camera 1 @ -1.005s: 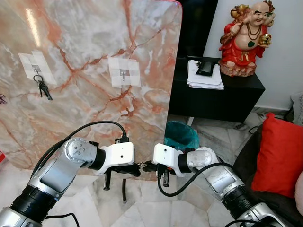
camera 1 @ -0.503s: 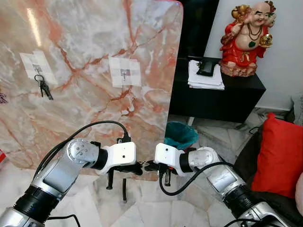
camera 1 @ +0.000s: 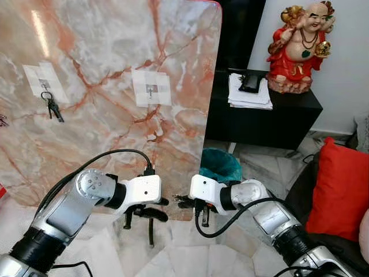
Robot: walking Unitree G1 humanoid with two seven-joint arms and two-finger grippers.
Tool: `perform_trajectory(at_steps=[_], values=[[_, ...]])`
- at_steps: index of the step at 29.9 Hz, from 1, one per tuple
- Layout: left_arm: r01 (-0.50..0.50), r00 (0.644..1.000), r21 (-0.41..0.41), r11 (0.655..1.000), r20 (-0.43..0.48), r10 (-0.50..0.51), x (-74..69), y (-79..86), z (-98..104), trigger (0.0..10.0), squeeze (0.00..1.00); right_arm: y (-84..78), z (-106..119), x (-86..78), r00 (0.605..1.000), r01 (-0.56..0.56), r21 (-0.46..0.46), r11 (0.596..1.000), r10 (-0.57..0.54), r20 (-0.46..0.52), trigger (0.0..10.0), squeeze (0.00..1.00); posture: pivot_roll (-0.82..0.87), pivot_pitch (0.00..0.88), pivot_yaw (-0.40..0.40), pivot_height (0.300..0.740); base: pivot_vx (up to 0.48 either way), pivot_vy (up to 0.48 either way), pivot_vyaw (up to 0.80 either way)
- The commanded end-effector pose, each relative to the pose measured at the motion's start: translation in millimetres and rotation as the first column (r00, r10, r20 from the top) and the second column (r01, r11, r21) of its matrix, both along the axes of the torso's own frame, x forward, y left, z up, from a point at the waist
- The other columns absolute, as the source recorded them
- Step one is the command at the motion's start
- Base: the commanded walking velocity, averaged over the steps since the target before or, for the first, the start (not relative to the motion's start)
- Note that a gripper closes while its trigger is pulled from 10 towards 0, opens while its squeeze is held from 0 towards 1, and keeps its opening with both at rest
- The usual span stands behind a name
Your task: Hang keys on a hook
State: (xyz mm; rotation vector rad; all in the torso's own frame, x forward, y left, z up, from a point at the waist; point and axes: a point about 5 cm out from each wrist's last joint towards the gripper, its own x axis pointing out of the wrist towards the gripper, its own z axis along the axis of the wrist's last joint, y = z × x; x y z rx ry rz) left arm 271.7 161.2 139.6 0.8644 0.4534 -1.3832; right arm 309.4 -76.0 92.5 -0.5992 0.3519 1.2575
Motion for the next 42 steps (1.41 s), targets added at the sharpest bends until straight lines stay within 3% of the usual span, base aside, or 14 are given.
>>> perform_trajectory(at_steps=[1, 4, 5, 6, 18, 24, 28, 29, 33, 36, 38, 39, 41, 42], values=[[-0.009, 1.0, 0.084, 0.996, 0.007, 0.008, -0.5, 7.4, -5.1, 10.0, 1.0, -4.4, 3.3, 5.4, 0.999, 0.006, -0.039, 0.999, -0.005, 0.035, 0.0, 0.0, 0.14, 0.0, -0.067, 0.74, 0.0, 0.0, 0.0], [-0.058, 0.997, 0.116, 0.992, 0.057, 0.051, 4.0, 14.0, -10.0, 10.0, 1.0, -13.6, -1.7, 11.1, 0.996, 0.032, -0.156, 0.987, -0.018, 0.091, 0.0, 0.0, 0.14, 0.0, -0.068, 0.74, 0.0, 0.0, 0.0], [-0.09, 0.992, 0.094, 0.991, 0.096, 0.081, 8.7, 12.6, -8.8, 10.0, 0.72, -18.9, -3.3, 14.1, 0.993, 0.051, -0.203, 0.978, -0.028, 0.113, 0.0, 0.0, 0.14, 0.0, -0.07, 0.74, 0.0, 0.0, 0.0], [-0.101, 0.989, 0.081, 0.992, 0.118, 0.091, 10.9, 11.3, -8.2, 10.0, 0.0, -22.8, -3.8, 16.2, 0.991, 0.064, -0.231, 0.971, -0.035, 0.129, 0.0, 0.0, 0.14, 0.0, -0.072, 0.74, 0.0, 0.0, 0.0], [-0.174, 0.971, -0.028, 0.984, 0.16, 0.177, 14.9, -0.2, -10.1, 10.0, 0.0, -97.8, -38.5, 18.0, 0.971, 0.224, -0.585, 0.78, -0.128, 0.2, 0.0, 0.0, 0.12, 0.0, -0.085, 0.74, 0.0, 0.0, 0.0], [-0.212, 0.96, -0.09, 0.973, 0.167, 0.225, 14.2, -11.3, -18.2, 10.0, 0.0, -146.8, -114.1, -48.7, 0.96, 0.197, -0.753, 0.627, -0.279, 0.018, 0.0, 0.0, 0.12, 0.0, -0.099, 0.74, 0.0, 0.0, 0.0], [-0.358, 0.885, -0.297, 0.885, 0.194, 0.423, 25.9, -13.2, -19.0, 10.0, 0.0, -156.1, -152.9, -103.8, 0.914, 0.185, -0.789, 0.585, -0.398, -0.081, 0.0, 0.0, 0.12, 0.0, -0.097, 0.74, 0.0, 0.0, 0.0], [-0.459, 0.829, -0.351, 0.816, 0.162, 0.536, 30.3, -4.0, -24.2, 10.0, 0.0, -155.2, -164.4, -124.1, 0.885, 0.176, -0.789, 0.588, -0.446, -0.135, 0.0, 0.0, 0.11, 0.0, -0.095, 0.74, 0.0, 0.0, 0.0], [-0.611, 0.713, -0.345, 0.712, 0.151, 0.685, 33.3, 18.2, -39.9, 10.0, 0.0, -155.8, -182.1, -166.6, 0.88, 0.012, -0.824, 0.567, -0.398, -0.261, 0.0, 0.0, 0.11, 0.0, -0.094, 0.74, 0.0, 0.0, 0.0], [-0.754, 0.559, -0.317, 0.576, 0.152, 0.815, 27.7, 47.4, -59.9, 10.0, 0.0, -160.5, -193.9, -213.0, 0.846, -0.191, -0.824, 0.534, -0.335, -0.414, 0.0, 0.0, 0.14, 0.0, -0.101, 0.74, 0.0, 0.0, 0.0], [-0.819, 0.45, -0.339, 0.463, 0.12, 0.885, 23.0, 63.1, -68.6, 10.0, 0.0, -154.6, -197.9, -221.2, 0.784, -0.045, -0.808, 0.587, -0.481, -0.393, 0.0, 0.0, 0.14, 0.0, -0.094, 0.74, 0.0, 0.0, 0.0], [-0.887, 0.302, -0.338, 0.315, 0.09, 0.949, 15.4, 82.8, -85.1, 10.0, 0.0, -139.8, -200.9, -215.8, 0.556, 0.306, -0.745, 0.593, -0.746, -0.365, 0.0, 0.0, 0.13, 0.0, -0.08, 0.74, 0.0, 0.0, 0.0], [-0.919, 0.209, -0.323, 0.225, 0.083, 0.974, 8.6, 95.1, -97.2, 10.0, 0.0, -130.8, -201.2, -208.4, 0.341, 0.517, -0.685, 0.513, -0.858, -0.385, 0.0, 0.0, 0.13, 0.0, -0.079, 0.74, 0.0, 0.0, 0.0], [-0.943, 0.155, -0.288, 0.169, 0.07, 0.985, 0.7, 102.3, -109.9, 10.0, 0.0, -131.0, -200.1, -202.1, 0.216, 0.623, -0.656, 0.427, -0.899, -0.38, 3.6, 0.0, 0.13, 0.0, -0.072, 0.74, 0.0, 0.0, 0.0]])
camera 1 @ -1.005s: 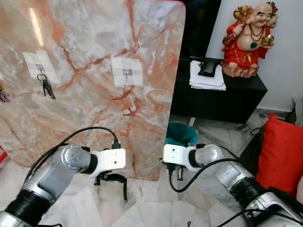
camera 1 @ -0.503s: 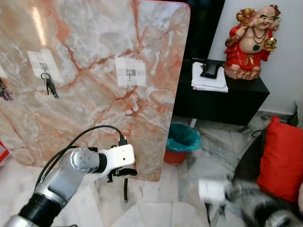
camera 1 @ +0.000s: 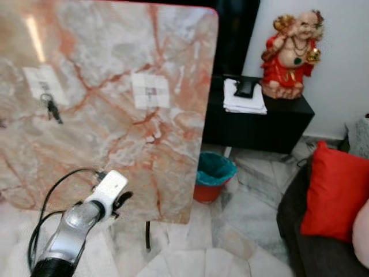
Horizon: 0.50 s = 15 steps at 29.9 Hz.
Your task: Hang keys on a hook
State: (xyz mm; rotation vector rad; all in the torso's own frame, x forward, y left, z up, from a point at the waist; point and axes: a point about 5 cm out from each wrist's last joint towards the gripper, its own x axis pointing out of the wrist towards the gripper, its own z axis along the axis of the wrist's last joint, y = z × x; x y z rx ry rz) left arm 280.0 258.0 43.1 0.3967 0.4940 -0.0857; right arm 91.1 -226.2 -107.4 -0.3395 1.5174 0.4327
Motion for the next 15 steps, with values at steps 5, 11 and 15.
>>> perform_trajectory(at_steps=[5, 11, 15], values=[[-0.191, 0.963, -0.033, 0.981, -0.199, 0.181, -40.9, 16.1, -54.6, 10.0, 0.0, 4.1, 5.2, 31.7, 0.819, 0.532, 0.09, 0.842, -0.538, 0.199, 8.1, 0.0, 0.11, 0.0, -0.059, 0.74, 0.0, 0.0, 0.0], [-0.26, 0.902, -0.047, 0.965, -0.37, 0.225, -88.8, 1.2, -99.2, 10.0, 0.0, -23.6, 14.6, 43.2, 0.706, 0.66, 0.023, 0.751, -0.63, 0.324, 10.0, 0.0, 0.12, 0.0, -0.063, 0.74, 0.0, 0.0, 0.0], [-0.266, 0.876, -0.059, 0.962, -0.431, 0.215, -106.0, -9.2, -114.7, 10.0, 0.0, -37.1, 21.7, 52.1, 0.845, 0.457, -0.142, 0.878, -0.38, 0.376, 10.0, 0.0, 0.12, 0.0, -0.061, 0.74, 0.0, 0.0, 0.0]])
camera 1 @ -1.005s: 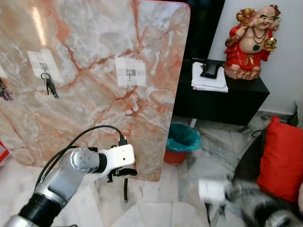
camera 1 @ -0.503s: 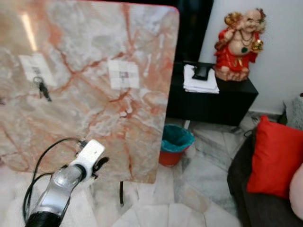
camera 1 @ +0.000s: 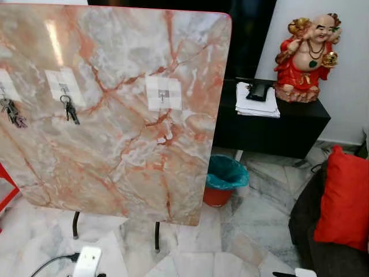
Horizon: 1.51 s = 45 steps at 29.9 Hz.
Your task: Hang keys on a hook
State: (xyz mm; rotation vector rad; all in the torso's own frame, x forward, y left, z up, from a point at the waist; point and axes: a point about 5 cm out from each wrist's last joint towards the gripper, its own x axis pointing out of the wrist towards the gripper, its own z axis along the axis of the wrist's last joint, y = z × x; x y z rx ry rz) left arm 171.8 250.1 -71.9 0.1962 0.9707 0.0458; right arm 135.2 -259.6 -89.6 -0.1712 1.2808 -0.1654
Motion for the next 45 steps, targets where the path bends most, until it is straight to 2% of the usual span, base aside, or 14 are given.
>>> perform_trajectory(at_steps=[1, 5, 8, 10, 15, 18, 20, 22, 28, 32, 35, 37, 39, 45], values=[[-0.002, 1.0, -0.007, 1.0, 0.009, 0.002, 1.8, -1.7, -0.2, 10.0, 0.0, -4.0, 4.6, 9.3, 0.999, -0.038, -0.036, 0.999, 0.039, 0.024, 10.0, 0.0, 0.12, 0.0, -0.06, 0.74, 0.0, 0.0, 0.0], [-0.004, 1.0, -0.03, 1.0, -0.023, 0.003, -4.2, -5.3, -5.1, 10.0, 0.0, -5.5, 8.6, 18.6, 0.977, -0.212, -0.119, 0.97, 0.212, -0.012, 10.0, 0.0, 0.12, 0.0, -0.053, 0.74, 0.0, 0.0, 0.0], [-0.004, 1.0, -0.032, 0.999, -0.026, 0.004, -4.7, -5.8, -5.9, 10.0, 0.0, -2.0, 9.5, 23.6, 0.983, -0.181, -0.099, 0.979, 0.183, 0.014, 10.0, 0.0, 0.12, 0.0, -0.049, 0.74, 0.0, 0.0, 0.0], [-0.019, 0.999, -0.043, 0.999, -0.03, 0.017, -6.0, -6.3, -7.1, 10.0, 0.0, 2.1, 11.6, 31.5, 0.958, -0.284, -0.119, 0.951, 0.286, -0.003, 10.0, 0.0, 0.12, 0.0, -0.046, 0.74, 0.0, 0.0, 0.0], [-0.007, 0.999, -0.048, 0.999, -0.047, 0.005, -8.8, -8.5, -9.2, 10.0, 0.0, 7.0, 12.7, 37.0, 0.912, -0.41, -0.124, 0.904, 0.408, -0.041, 10.0, 0.0, 0.12, 0.0, -0.044, 0.74, 0.0, 0.0, 0.0], [-0.013, 0.999, -0.055, 0.998, -0.052, 0.01, -10.0, -9.4, -10.1, 10.0, 0.0, 8.3, 12.5, 37.4, 0.907, -0.42, -0.119, 0.9, 0.418, -0.043, 10.0, 0.0, 0.12, 0.0, -0.045, 0.74, 0.0, 0.0, 0.0], [-0.012, 0.998, -0.059, 0.998, -0.056, 0.008, -11.0, -10.3, -10.8, 10.0, 0.0, 9.1, 13.2, 39.5, 0.922, -0.386, -0.112, 0.916, 0.387, -0.022, 10.0, 0.0, 0.12, 0.0, -0.046, 0.74, 0.0, 0.0, 0.0], [-0.012, 0.998, -0.063, 0.998, -0.061, 0.008, -12.8, -11.7, -12.1, 10.0, 0.0, 14.3, 17.5, 51.6, 0.966, -0.244, -0.048, 0.969, 0.247, 0.08, 10.0, 0.0, 0.12, 0.0, -0.045, 0.74, 0.0, 0.0, 0.0], [-0.026, 0.998, -0.062, 0.998, -0.063, 0.022, -16.2, -13.4, -14.1, 10.0, 0.0, 21.0, 31.4, 80.2, 0.966, -0.042, 0.084, 0.996, 0.019, 0.258, 10.0, 0.0, 0.12, 0.0, -0.049, 0.74, 0.0, 0.0, 0.0], [-0.05, 0.997, -0.041, 0.998, -0.065, 0.048, -22.0, -7.1, -14.8, 10.0, 0.0, 26.6, 47.3, 106.3, 0.901, 0.071, 0.191, 0.979, -0.146, 0.409, 10.0, 0.0, 0.12, 0.0, -0.052, 0.74, 0.0, 0.0, 0.0], [-0.055, 0.997, -0.029, 0.998, -0.062, 0.053, -23.9, -3.0, -14.3, 10.0, 0.0, 28.3, 51.2, 111.9, 0.874, 0.098, 0.207, 0.973, -0.184, 0.45, 10.0, 0.0, 0.13, 0.0, -0.054, 0.74, 0.0, 0.0, 0.0], [-0.108, 0.993, -0.027, 0.994, -0.043, 0.107, -29.2, 7.3, -12.9, 10.0, 0.0, 30.8, 56.8, 118.9, 0.808, 0.168, 0.278, 0.946, -0.293, 0.511, 10.0, 0.0, 0.13, 0.0, -0.056, 0.74, 0.0, 0.0, 0.0], [-0.133, 0.991, -0.025, 0.991, -0.036, 0.132, -32.7, 12.2, -12.4, 10.0, 0.0, 31.8, 58.4, 120.5, 0.785, 0.182, 0.301, 0.936, -0.323, 0.529, 10.0, 0.0, 0.13, 0.0, -0.056, 0.74, 0.0, 0.0, 0.0], [-0.168, 0.983, 0.03, 0.985, -0.075, 0.17, -54.9, 27.8, -14.6, 10.0, 0.0, 35.1, 67.7, 130.8, 0.704, 0.223, 0.351, 0.909, -0.399, 0.587, 10.0, 0.0, 0.13, 0.0, -0.051, 0.74, 0.0, 0.0, 0.0]])
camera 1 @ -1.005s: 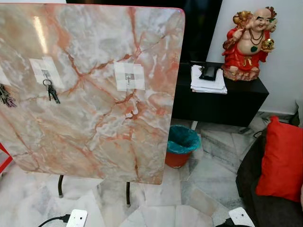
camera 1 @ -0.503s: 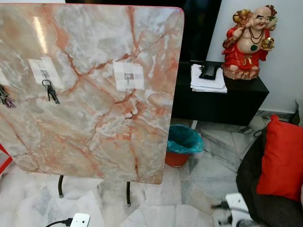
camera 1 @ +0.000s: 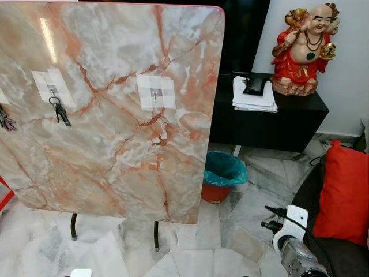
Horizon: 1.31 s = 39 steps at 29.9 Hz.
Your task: Hang keys on a hook
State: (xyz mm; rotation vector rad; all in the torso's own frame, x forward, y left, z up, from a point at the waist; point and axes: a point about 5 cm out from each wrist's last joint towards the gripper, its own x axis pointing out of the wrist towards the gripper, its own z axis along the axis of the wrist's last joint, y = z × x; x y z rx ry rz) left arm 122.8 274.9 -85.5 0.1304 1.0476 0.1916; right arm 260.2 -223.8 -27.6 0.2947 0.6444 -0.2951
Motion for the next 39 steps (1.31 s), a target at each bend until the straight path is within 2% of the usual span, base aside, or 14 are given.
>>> perform_trajectory(at_steps=[1, 4, 8, 15, 24, 27, 31, 39], values=[[-0.018, 1.0, 0.014, 1.0, -0.02, 0.018, -8.9, 4.4, -1.3, 10.0, 0.0, 0.3, 7.6, 8.1, 0.997, 0.049, 0.013, 0.999, -0.05, 0.052, 10.0, 0.0, 0.13, 0.0, -0.051, 0.74, 0.0, 0.0, 0.0], [-0.022, 0.999, 0.012, 1.0, -0.035, 0.023, -17.9, 5.8, -3.2, 10.0, 0.0, 6.1, 14.3, 16.7, 0.994, 0.055, 0.012, 0.998, -0.056, 0.089, 10.0, 0.0, 0.13, 0.0, -0.045, 0.74, 0.0, 0.0, 0.0], [-0.006, 0.998, 0.013, 1.0, -0.06, 0.006, -23.1, 1.6, -6.3, 10.0, 0.0, 9.9, 22.0, 24.3, 0.988, 0.071, 0.012, 0.997, -0.072, 0.135, 10.0, 0.0, 0.12, 0.0, -0.036, 0.74, 0.0, 0.079, 0.0], [0.004, 0.996, 0.016, 1.0, -0.088, -0.003, -28.4, -2.8, -9.4, 10.0, 0.0, 10.3, 27.6, 27.7, 0.979, 0.085, 0.014, 0.996, -0.086, 0.184, 10.0, 0.0, 0.1, 0.0, -0.025, 0.74, 0.0, 0.348, 0.0], [0.022, 0.996, 0.015, 1.0, -0.083, -0.021, -29.3, -3.6, -9.6, 10.0, 0.0, 6.2, 33.2, 32.0, 0.976, 0.092, 0.011, 0.996, -0.092, 0.196, 10.0, 0.0, 0.08, 0.0, -0.018, 0.74, 0.0, 0.363, 0.0], [0.061, 0.994, 0.011, 0.998, -0.093, -0.059, -31.9, -7.1, -11.1, 10.0, 0.0, 3.9, 36.3, 34.5, 0.97, 0.119, 0.021, 0.993, -0.121, 0.21, 10.0, 0.0, 0.09, 0.0, -0.009, 0.74, 0.0, 0.361, 0.0], [0.065, 0.993, 0.013, 0.998, -0.099, -0.064, -29.6, -9.4, -11.6, 10.0, 0.0, 7.6, 38.7, 38.3, 0.969, 0.126, 0.024, 0.992, -0.128, 0.209, 10.0, 0.0, 0.1, 0.0, -0.021, 0.74, 0.0, 0.362, 0.0], [0.032, 0.995, 0.009, 0.999, -0.096, -0.031, -27.6, -13.0, -12.7, 10.0, 0.0, 10.5, 49.1, 48.9, 0.965, 0.113, 0.029, 0.993, -0.116, 0.233, 10.0, 0.0, 0.11, 0.0, -0.034, 0.74, 0.0, 0.36, 0.0]])
